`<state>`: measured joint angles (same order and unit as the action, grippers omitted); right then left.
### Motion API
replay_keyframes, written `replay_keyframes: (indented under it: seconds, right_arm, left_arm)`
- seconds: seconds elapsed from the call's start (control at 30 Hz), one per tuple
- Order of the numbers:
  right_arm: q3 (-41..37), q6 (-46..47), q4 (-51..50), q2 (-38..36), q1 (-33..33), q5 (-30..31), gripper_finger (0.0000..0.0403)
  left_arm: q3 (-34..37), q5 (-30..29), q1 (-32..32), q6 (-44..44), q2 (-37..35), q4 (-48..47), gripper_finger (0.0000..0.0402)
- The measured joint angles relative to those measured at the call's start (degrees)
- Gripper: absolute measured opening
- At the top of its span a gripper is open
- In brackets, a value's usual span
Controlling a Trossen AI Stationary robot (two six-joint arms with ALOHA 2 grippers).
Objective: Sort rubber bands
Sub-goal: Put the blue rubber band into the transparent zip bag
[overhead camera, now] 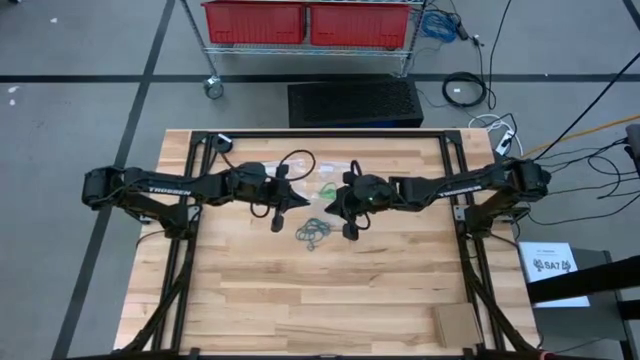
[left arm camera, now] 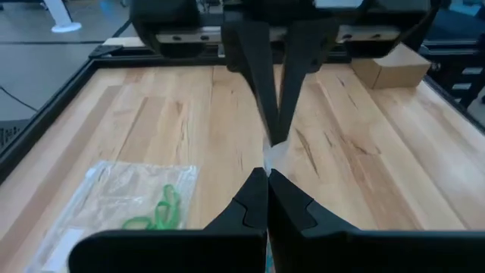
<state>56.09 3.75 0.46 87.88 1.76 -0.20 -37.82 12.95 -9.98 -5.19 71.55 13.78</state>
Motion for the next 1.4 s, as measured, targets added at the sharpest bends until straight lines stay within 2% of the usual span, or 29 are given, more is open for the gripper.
replay_keyframes:
  seconds: [0.2,0.5,0.63,0.73,0.9,1.0,1.07,1.13,1.27,1.33,1.4]
  right_arm:
    - [0.6,4.3,-0.1,1.4,0.4,-0.1,0.0000]
    - [0.5,5.1,1.7,6.9,0.6,1.7,0.0000]
    - [0.5,5.0,8.0,6.9,1.1,0.8,0.0000]
    - [0.6,5.0,12.1,9.1,1.0,-1.3,0.0000]
    - [0.4,7.2,15.1,13.6,0.7,-1.2,0.0005]
    - [0.4,7.4,15.2,14.2,0.4,2.9,0.0033]
    - [0.4,7.5,15.9,14.3,0.2,5.9,0.0063]
    - [0.5,8.0,19.1,14.3,0.2,6.3,0.0099]
    - [0.5,8.7,23.1,14.3,0.0,4.4,0.0160]
    - [0.5,8.6,22.3,14.0,0.0,1.5,0.0174]
    - [0.5,8.5,22.2,13.8,0.0,-1.1,0.0171]
  left_arm:
    - [0.0,-0.9,0.4,0.4,0.0,0.1,0.0000]
    - [0.0,-3.5,2.7,0.4,0.0,-0.2,0.0000]
    - [0.0,-6.2,4.0,1.6,0.0,-0.7,0.0000]
    - [0.0,-8.2,4.8,1.8,0.1,-1.0,0.0000]
    - [0.0,-10.1,5.7,2.0,0.1,-1.2,0.0000]
    - [0.0,-11.8,6.4,3.4,0.1,-1.1,0.0000]
    - [0.0,-12.7,6.8,3.4,0.1,-1.0,0.0000]
    - [0.0,-13.6,7.3,3.5,0.3,-0.9,0.0000]
    - [0.0,-14.6,7.9,4.3,0.6,-0.5,0.0000]
    - [0.0,-15.3,8.1,4.8,0.8,-0.6,0.0000]
    - [0.0,-16.5,8.3,4.9,0.8,-0.6,0.0000]
